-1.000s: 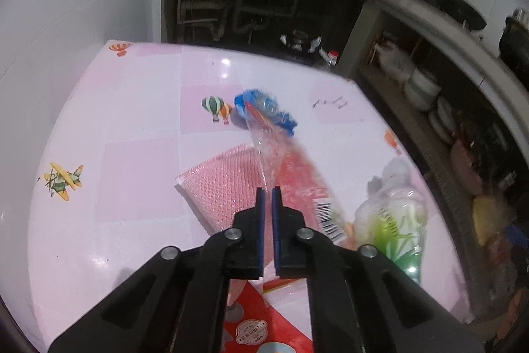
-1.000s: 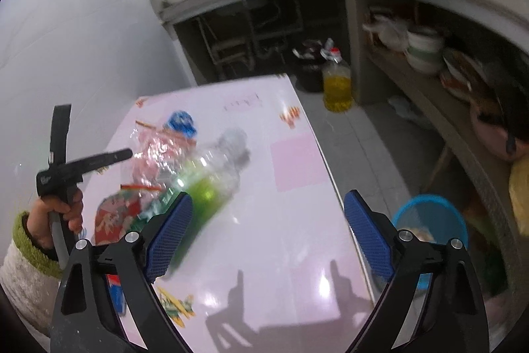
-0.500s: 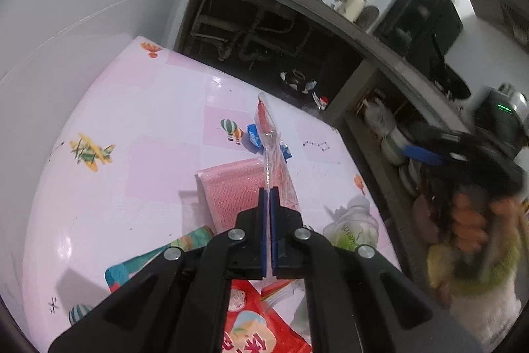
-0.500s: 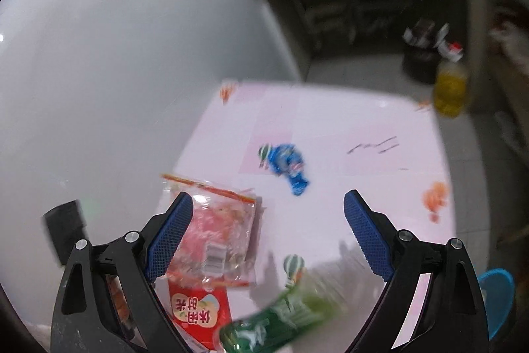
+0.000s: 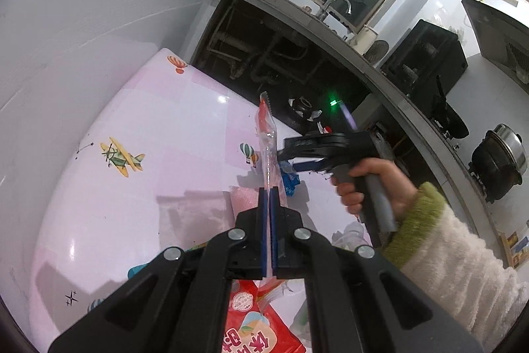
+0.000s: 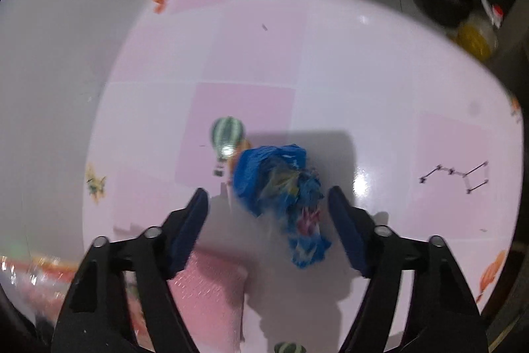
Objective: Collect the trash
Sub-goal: 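Grasp the clear plastic bag with the left gripper while the right gripper grasps the blue wrapper, then carry the bag and blue wrapper in both grippers to the blue wastebasket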
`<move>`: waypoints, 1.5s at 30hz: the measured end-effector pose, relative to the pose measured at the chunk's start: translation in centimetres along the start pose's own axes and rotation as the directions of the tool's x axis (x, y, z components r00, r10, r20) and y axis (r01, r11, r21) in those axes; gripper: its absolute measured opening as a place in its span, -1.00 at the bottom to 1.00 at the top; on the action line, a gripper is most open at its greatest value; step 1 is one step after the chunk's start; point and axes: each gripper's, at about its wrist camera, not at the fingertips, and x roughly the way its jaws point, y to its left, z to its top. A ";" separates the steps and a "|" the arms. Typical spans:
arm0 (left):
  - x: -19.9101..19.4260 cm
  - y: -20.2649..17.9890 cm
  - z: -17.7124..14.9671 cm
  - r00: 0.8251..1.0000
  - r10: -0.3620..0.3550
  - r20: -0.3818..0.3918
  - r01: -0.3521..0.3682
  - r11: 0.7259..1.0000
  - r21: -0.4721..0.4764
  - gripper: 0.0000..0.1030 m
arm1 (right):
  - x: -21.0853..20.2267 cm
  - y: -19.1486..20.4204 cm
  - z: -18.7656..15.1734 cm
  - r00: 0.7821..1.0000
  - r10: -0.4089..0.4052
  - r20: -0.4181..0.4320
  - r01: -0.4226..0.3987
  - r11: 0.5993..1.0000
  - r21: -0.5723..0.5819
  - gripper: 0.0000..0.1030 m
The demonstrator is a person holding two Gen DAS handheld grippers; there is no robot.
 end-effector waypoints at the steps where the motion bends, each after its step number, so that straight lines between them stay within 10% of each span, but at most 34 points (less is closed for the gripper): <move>1: -0.1 0.0 0.1 1.000 -0.002 0.002 0.002 1.000 -0.001 -0.98 | 0.5 -0.3 0.1 1.000 0.000 -0.016 0.000 1.000 0.019 0.11; 6: -0.7 0.1 0.6 1.000 -0.013 0.022 0.013 1.000 0.004 -0.98 | 0.5 -0.8 -0.4 1.000 -0.002 -0.015 0.002 0.999 0.034 -0.33; 18: -2.0 -1.8 0.9 0.998 -0.051 0.044 0.050 0.998 0.039 -0.98 | -8.1 -2.3 -4.3 0.983 0.094 0.161 -0.101 0.994 0.036 -0.51; 25: -3.1 -6.5 0.5 0.990 -0.136 0.033 0.132 0.984 0.120 -0.98 | -17.9 -4.3 -13.2 0.911 0.160 0.379 -0.172 0.985 -0.002 -0.51; 33: -0.5 -17.3 -2.3 0.943 -0.311 -0.120 0.333 0.900 0.280 -0.98 | -24.5 -12.7 -29.1 0.835 -0.009 0.551 -0.132 0.967 0.216 -0.51; 45: 12.6 -35.1 -13.7 0.800 -0.269 -0.536 0.529 0.738 0.418 -0.98 | -17.1 -27.0 -51.3 0.834 -0.187 0.520 -0.308 0.623 0.719 -0.51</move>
